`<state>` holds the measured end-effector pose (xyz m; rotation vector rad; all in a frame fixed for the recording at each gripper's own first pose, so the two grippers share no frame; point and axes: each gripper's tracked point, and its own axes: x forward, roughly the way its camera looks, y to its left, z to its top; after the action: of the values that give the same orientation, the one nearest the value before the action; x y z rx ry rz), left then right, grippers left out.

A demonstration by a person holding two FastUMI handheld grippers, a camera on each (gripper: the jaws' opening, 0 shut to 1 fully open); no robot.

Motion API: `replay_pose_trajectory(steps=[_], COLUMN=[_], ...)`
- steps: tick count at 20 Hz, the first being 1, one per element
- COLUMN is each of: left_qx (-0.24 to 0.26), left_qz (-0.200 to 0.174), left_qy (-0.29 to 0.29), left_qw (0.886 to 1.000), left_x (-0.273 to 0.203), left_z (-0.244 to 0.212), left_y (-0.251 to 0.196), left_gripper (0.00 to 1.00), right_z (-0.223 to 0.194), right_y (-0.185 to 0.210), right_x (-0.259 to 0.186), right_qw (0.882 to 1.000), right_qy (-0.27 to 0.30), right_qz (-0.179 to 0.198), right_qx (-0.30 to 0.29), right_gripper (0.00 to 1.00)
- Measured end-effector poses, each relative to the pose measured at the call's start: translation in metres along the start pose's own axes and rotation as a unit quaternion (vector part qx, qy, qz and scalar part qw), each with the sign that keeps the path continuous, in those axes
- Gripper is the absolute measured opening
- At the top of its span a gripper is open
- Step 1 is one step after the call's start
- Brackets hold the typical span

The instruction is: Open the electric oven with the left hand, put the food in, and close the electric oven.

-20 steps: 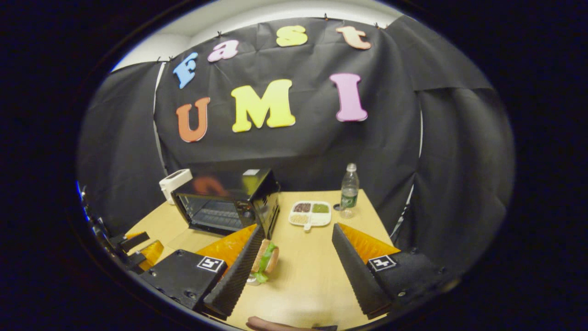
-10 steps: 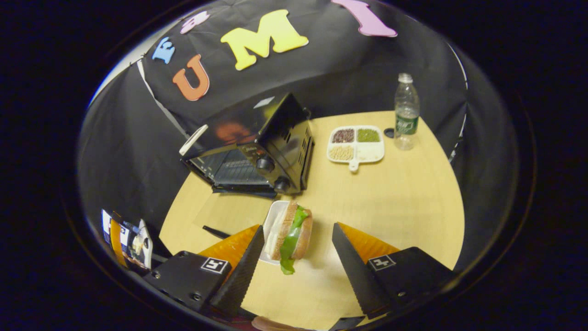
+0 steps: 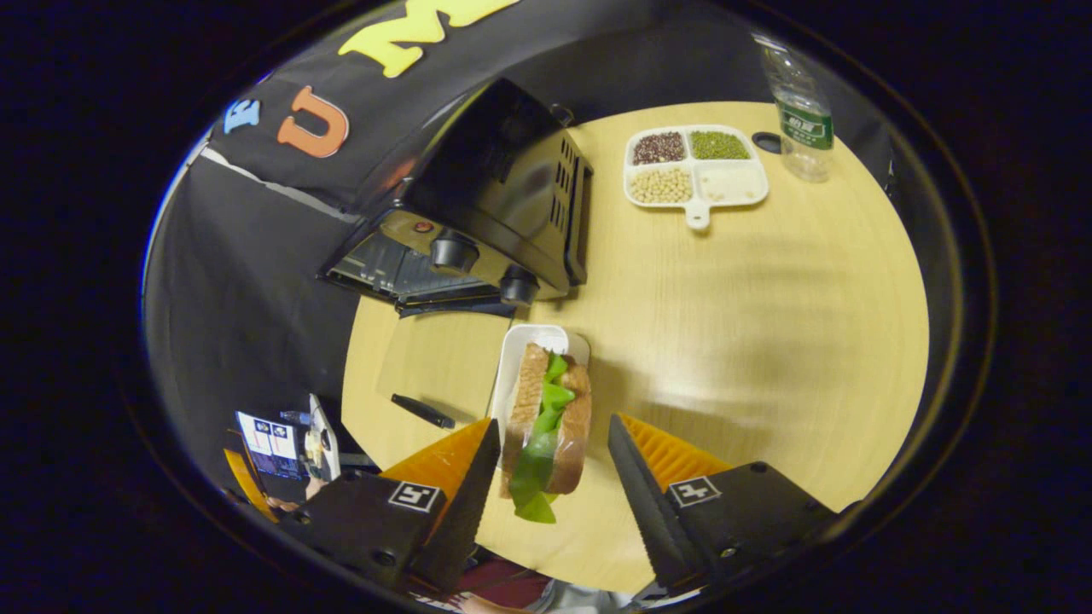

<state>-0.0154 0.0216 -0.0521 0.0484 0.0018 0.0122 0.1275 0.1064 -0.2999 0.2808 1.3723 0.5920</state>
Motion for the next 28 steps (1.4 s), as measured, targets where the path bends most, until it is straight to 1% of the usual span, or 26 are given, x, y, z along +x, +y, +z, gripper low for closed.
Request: replay_pose_trajectory(steps=[1, 2, 3, 4, 5, 6, 9, 12, 15, 18, 20, 22, 24, 25, 26, 28], left_qx=[0.001, 0.0, -0.003, -0.005, -0.007, -0.01, -0.02, -0.022, -0.024, -0.027, -0.03, -0.034, -0.039, -0.042, -0.045, -0.053], left_qz=[0.0, -0.004, -0.009, -0.008, -0.008, -0.01, -0.016, -0.011, -0.009, -0.01, -0.009, -0.009, -0.012, -0.012, -0.015, -0.021], left_qy=[0.003, 0.002, -0.001, -0.002, 0.003, 0.005, 0.011, 0.011, 0.007, -0.002, -0.008, -0.012, -0.011, -0.013, -0.013, -0.01], left_qw=[1.0, 1.0, 1.0, 1.0, 1.0, 1.0, 1.0, 1.0, 1.0, 1.0, 0.999, 0.999, 0.999, 0.999, 0.999, 0.998], left_x=[0.001, 0.001, 0.003, 0.005, 0.008, 0.008, 0.007, 0.001, -0.011, -0.026, -0.035, -0.042, -0.051, -0.056, -0.06, -0.065], left_z=[-0.001, -0.001, 0.0, 0.001, -0.003, -0.004, -0.008, -0.008, -0.006, -0.004, -0.002, -0.002, -0.005, -0.007, -0.008, -0.016], left_y=[-0.001, -0.006, -0.01, -0.011, -0.012, -0.014, -0.017, -0.01, 0.001, 0.009, 0.017, 0.026, 0.033, 0.036, 0.039, 0.045], left_gripper=[0.96, 0.96, 0.96, 0.95, 0.95, 0.95, 0.95, 0.96, 0.96, 0.95, 0.96, 0.95, 0.95, 0.95, 0.95, 0.95], right_z=[-0.001, 0.0, 0.0, -0.001, -0.001, -0.002, -0.005, -0.012, -0.015, -0.025, -0.037, -0.044, -0.05, -0.054, -0.056, -0.054], right_y=[0.005, 0.008, 0.008, 0.009, 0.011, 0.011, 0.012, 0.015, 0.025, 0.044, 0.062, 0.078, 0.095, 0.104, 0.114, 0.137], right_x=[0.002, 0.005, 0.007, 0.006, 0.006, 0.006, 0.005, -0.003, -0.022, -0.042, -0.045, -0.044, -0.037, -0.031, -0.023, -0.006], right_qw=[1.0, 1.0, 0.999, 0.999, 0.999, 0.999, 0.999, 0.999, 0.997, 0.99, 0.985, 0.975, 0.961, 0.953, 0.945, 0.928], right_qy=[0.009, 0.012, 0.017, 0.016, 0.015, 0.015, 0.011, -0.004, -0.048, -0.105, -0.135, -0.182, -0.23, -0.248, -0.262, -0.286], right_qz=[0.011, 0.022, 0.024, 0.026, 0.03, 0.03, 0.034, 0.035, 0.038, 0.053, 0.064, 0.076, 0.091, 0.101, 0.116, 0.152], right_qx=[0.008, 0.011, 0.014, 0.016, 0.015, 0.015, 0.023, 0.034, 0.051, 0.074, 0.083, 0.105, 0.124, 0.14, 0.156, 0.181], right_gripper=[0.74, 0.67, 0.61, 0.52, 0.51, 0.45, 0.37, 0.36, 0.36, 0.35, 0.35, 0.35, 0.35, 0.37, 0.35, 0.35])
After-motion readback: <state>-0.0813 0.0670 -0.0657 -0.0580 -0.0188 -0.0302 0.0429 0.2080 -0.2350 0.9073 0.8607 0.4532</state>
